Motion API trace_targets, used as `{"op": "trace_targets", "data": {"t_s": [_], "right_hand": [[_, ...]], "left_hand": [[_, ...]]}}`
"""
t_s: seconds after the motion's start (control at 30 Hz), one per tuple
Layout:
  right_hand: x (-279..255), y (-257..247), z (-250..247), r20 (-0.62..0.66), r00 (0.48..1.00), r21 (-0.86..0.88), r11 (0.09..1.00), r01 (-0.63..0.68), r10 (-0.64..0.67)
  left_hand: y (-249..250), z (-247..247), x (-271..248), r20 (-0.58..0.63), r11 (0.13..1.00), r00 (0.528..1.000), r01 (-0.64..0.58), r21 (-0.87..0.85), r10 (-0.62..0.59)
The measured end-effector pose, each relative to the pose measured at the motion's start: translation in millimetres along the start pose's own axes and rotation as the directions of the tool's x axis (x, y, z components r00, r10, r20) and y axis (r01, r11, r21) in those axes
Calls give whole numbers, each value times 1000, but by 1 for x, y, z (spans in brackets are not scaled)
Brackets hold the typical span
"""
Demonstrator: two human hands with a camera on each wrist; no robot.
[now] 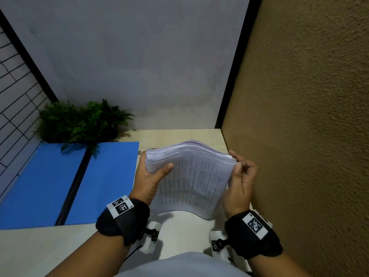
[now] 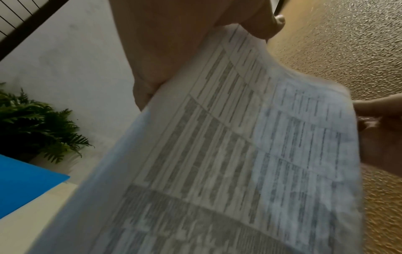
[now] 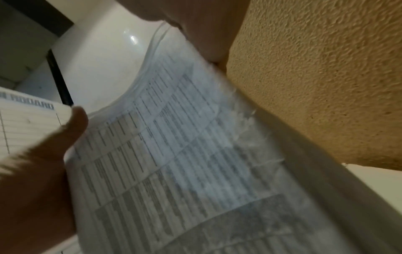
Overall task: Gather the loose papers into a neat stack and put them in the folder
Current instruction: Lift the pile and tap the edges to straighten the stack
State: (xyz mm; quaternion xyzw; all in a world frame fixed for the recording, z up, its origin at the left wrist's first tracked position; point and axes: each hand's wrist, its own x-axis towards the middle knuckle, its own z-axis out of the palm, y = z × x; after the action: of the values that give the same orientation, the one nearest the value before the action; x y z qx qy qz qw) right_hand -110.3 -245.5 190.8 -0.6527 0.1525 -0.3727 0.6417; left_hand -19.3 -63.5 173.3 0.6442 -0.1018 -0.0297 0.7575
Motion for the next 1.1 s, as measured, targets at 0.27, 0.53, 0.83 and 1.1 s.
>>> {"op": "trace_targets", "data": {"t_s": [0.27,0.53,0.83,1.1], "right_hand": [[3,7,-3,269,942,-363,885,291,-200],[-5,10,2,159,975,-398,894,209,-157],[2,-7,12,22,977,-244,947,210,-211],[-4,3,9,15,991,-205,969,135,-134]], "left_hand": [[2,0,4,-76,1000,997,-23,15,24],[11,6,8,-248,996,969,20,86,2],[8,4,6,-209,996,978,32,82,-14],[10,5,4,-184,997,983,11,81,4]]}}
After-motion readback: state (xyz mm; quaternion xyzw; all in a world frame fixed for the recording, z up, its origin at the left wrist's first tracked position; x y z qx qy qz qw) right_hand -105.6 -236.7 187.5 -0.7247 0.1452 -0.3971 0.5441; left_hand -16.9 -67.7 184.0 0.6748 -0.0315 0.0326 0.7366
